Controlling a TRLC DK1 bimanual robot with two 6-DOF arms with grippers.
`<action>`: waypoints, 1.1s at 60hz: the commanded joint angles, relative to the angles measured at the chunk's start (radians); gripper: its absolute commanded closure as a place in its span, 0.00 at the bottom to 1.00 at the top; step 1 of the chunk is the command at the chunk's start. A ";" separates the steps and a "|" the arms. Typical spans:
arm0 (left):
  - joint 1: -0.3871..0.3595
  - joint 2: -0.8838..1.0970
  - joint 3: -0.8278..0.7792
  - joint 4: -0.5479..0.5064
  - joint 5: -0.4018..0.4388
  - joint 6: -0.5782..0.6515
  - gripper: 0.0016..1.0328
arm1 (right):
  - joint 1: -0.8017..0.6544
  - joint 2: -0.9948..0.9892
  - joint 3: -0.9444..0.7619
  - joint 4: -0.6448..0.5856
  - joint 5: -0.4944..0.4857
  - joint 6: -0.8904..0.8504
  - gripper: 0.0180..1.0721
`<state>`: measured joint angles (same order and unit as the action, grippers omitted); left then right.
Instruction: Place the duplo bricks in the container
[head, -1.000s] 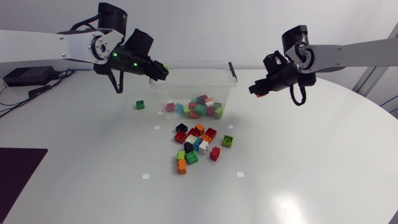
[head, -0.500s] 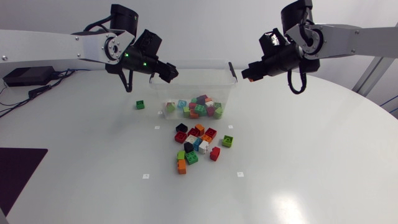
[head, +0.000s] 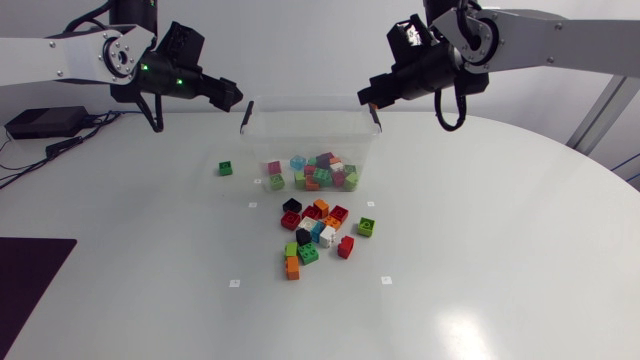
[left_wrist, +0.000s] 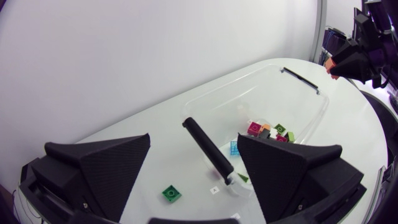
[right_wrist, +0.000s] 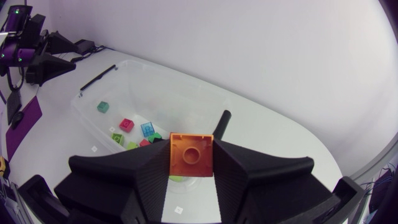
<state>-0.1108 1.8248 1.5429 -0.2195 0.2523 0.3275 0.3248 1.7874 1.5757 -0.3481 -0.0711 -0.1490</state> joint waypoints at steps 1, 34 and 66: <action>0.019 -0.004 -0.040 -0.012 0.007 0.041 0.05 | 0.020 0.044 0.041 -0.012 0.019 0.031 0.81; 0.125 0.125 -0.026 0.019 0.007 0.081 0.05 | 0.069 0.164 0.141 -0.009 0.034 0.040 0.81; 0.192 0.315 0.072 0.052 0.056 0.154 0.05 | 0.105 0.231 0.199 -0.028 0.051 0.032 0.16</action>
<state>0.0608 2.0872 1.5600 -0.1596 0.2878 0.4484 0.4240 2.0014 1.7515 -0.3641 -0.0280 -0.1307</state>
